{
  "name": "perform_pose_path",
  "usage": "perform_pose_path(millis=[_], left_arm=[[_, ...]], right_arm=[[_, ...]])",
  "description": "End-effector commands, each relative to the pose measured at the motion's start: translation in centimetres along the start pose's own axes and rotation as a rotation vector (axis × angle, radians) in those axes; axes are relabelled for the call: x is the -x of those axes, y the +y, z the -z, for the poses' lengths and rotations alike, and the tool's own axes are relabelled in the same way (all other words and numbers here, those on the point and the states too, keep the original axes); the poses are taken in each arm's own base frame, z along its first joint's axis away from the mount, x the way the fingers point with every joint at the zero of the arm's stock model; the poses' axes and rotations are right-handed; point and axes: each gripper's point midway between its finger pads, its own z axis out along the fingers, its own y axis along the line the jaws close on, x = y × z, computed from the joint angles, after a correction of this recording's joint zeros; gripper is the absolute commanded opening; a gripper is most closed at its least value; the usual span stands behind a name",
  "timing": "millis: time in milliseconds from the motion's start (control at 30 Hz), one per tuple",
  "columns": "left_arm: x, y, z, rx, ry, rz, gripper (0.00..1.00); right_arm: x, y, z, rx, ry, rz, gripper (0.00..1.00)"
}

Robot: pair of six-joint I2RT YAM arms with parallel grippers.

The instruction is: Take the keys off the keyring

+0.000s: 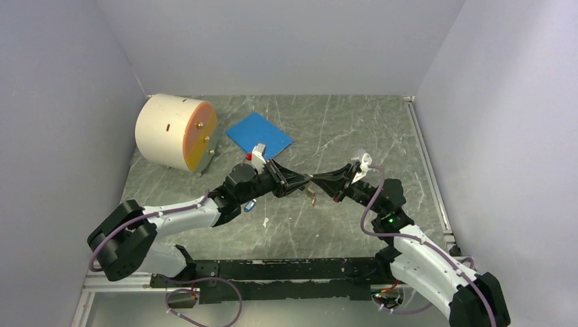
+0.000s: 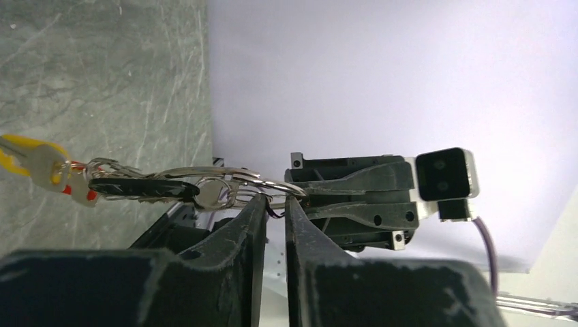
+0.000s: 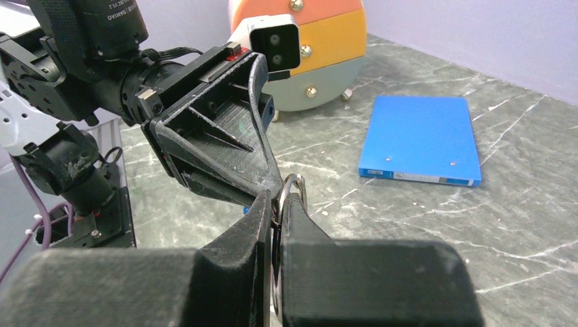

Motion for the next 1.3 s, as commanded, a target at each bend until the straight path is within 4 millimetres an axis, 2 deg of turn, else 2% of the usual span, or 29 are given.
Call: perform_pose_path(millis=[0, 200, 433, 567, 633, 867, 967, 1100, 1267], left_arm=[[0.3, -4.1, 0.4, -0.167, -0.028, 0.081, 0.15], [0.4, -4.3, 0.6, -0.199, -0.031, 0.104, 0.03], [0.4, -3.5, 0.6, -0.209, -0.024, 0.125, 0.03], [0.3, -2.6, 0.5, -0.167, -0.020, 0.101, 0.03], [0.4, -2.0, 0.5, -0.133, -0.025, 0.073, 0.03], [1.2, -1.1, 1.4, -0.001, -0.075, -0.127, 0.03], [1.5, -0.5, 1.6, 0.087, -0.076, -0.254, 0.02], [1.9, 1.1, 1.8, 0.203, -0.051, -0.407, 0.03], [2.0, 1.8, 1.7, 0.219, -0.025, -0.530, 0.03]], right_arm=[[0.9, 0.5, -0.1, 0.024, -0.068, 0.051, 0.00], [-0.2, 0.2, -0.2, 0.018, -0.047, 0.041, 0.02], [-0.3, 0.1, -0.2, 0.008, -0.038, 0.015, 0.09], [0.4, -0.9, -0.1, -0.071, -0.032, -0.028, 0.26], [0.6, -1.4, 0.0, -0.113, -0.020, -0.049, 0.31], [1.5, -2.4, 0.8, -0.237, 0.044, -0.127, 0.47], [2.1, -3.1, 1.2, -0.309, 0.072, -0.157, 0.49], [1.9, -3.1, 1.0, -0.314, 0.138, -0.179, 0.50], [1.3, -2.7, 0.5, -0.279, 0.233, -0.189, 0.56]])
